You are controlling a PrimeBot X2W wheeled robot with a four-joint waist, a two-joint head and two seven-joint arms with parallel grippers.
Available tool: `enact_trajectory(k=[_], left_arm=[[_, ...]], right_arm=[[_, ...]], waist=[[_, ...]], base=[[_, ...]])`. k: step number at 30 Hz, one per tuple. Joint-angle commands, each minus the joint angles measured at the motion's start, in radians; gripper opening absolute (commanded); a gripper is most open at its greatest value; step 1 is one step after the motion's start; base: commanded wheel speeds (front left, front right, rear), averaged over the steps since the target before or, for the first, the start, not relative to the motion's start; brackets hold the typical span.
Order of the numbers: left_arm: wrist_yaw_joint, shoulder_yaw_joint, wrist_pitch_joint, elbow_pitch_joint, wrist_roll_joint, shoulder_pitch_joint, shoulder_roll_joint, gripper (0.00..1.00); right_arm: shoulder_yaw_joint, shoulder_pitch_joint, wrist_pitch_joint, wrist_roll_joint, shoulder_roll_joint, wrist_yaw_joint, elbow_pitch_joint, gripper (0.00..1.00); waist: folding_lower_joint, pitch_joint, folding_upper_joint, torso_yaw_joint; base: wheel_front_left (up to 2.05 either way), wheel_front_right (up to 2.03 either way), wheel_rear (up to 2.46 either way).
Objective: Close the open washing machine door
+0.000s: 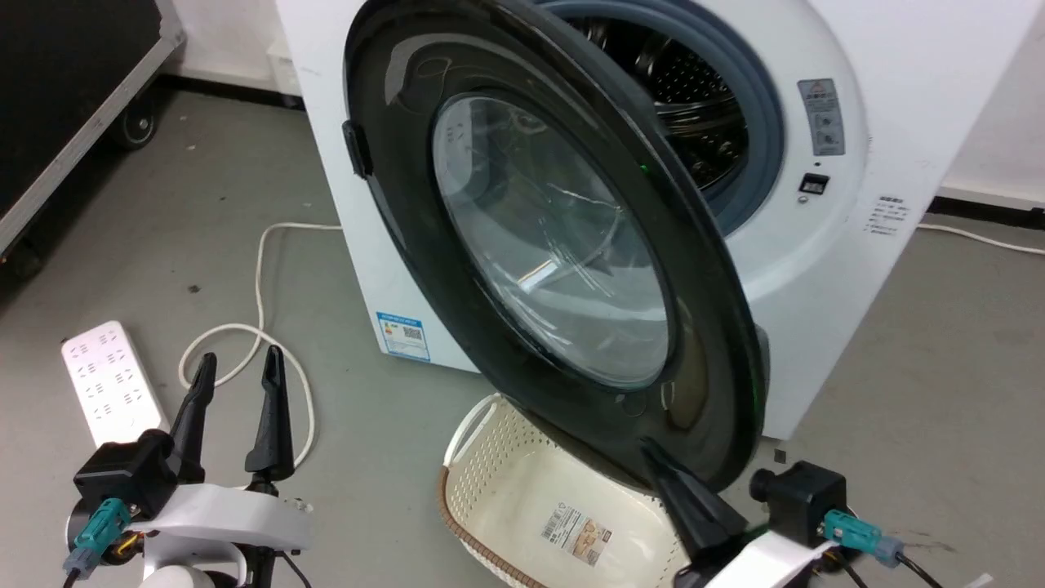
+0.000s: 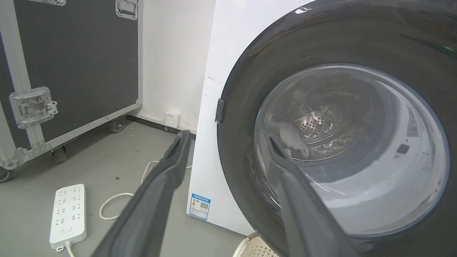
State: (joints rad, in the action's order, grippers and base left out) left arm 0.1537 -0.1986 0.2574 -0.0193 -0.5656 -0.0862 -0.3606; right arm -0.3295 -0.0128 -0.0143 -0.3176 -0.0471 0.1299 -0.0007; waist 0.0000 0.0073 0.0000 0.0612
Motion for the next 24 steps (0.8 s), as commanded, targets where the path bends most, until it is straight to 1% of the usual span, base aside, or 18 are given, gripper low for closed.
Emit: enact_trajectory(k=[1,7,9,11,12,13,14,15,16,18,24], left_arm=[[-0.008,0.004,0.004,0.005,0.004,0.01,0.006,1.0],[-0.019,0.008,0.004,0.002,0.008,0.006,0.016,1.0],[-0.021,0.01,0.004,0.002,0.008,0.004,0.018,1.0],[-0.025,0.012,0.004,0.003,0.011,-0.003,0.025,1.0],[-0.025,0.012,0.004,0.003,0.011,-0.003,0.025,1.0],[-0.028,0.014,0.004,0.004,0.012,-0.008,0.029,1.0],[-0.028,0.014,0.004,0.004,0.012,-0.008,0.029,1.0],[-0.031,0.016,0.004,0.006,0.014,-0.015,0.032,1.0],[-0.031,0.016,0.004,0.006,0.014,-0.015,0.032,1.0],[-0.035,0.018,0.004,0.009,0.018,-0.025,0.034,1.0],[-0.05,0.025,0.004,0.032,0.039,-0.07,0.042,1.0]], right_arm=[[0.016,-0.019,0.001,-0.01,-0.003,0.001,0.045,0.0],[0.11,-0.065,-0.035,-0.021,-0.003,0.001,0.165,0.0],[0.129,-0.072,-0.042,-0.019,-0.003,0.001,0.175,0.0],[0.192,-0.095,-0.057,-0.014,-0.003,0.001,0.197,0.0],[0.192,-0.095,-0.057,-0.014,-0.003,0.001,0.197,0.0],[0.236,-0.12,-0.066,-0.004,-0.003,0.001,0.209,0.0],[0.236,-0.12,-0.066,-0.004,-0.003,0.001,0.209,0.0],[0.28,-0.154,-0.074,0.007,-0.003,0.001,0.222,0.0],[0.28,-0.154,-0.074,0.007,-0.003,0.001,0.222,0.0],[0.32,-0.198,-0.081,0.018,-0.003,0.001,0.241,0.0],[0.427,-0.376,-0.108,0.062,-0.003,0.001,0.337,0.0]], waist=[[0.0,0.01,0.0,0.013],[0.0,0.029,0.0,0.036],[0.0,0.033,0.0,0.038],[0.0,0.046,0.0,0.044],[0.0,0.046,0.0,0.044],[0.0,0.057,0.0,0.047],[0.0,0.057,0.0,0.047],[0.0,0.071,0.0,0.049],[0.0,0.071,0.0,0.049],[0.0,0.089,0.0,0.052],[0.0,0.173,0.0,0.063]], base=[[0.0,0.0,0.0],[0.0,0.0,0.0],[0.0,0.0,0.0],[0.0,0.0,0.0],[0.0,0.0,0.0],[0.0,0.0,0.0],[0.0,0.0,0.0],[0.0,0.0,0.0],[0.0,0.0,0.0],[0.0,0.0,0.0],[0.0,0.0,0.0]])
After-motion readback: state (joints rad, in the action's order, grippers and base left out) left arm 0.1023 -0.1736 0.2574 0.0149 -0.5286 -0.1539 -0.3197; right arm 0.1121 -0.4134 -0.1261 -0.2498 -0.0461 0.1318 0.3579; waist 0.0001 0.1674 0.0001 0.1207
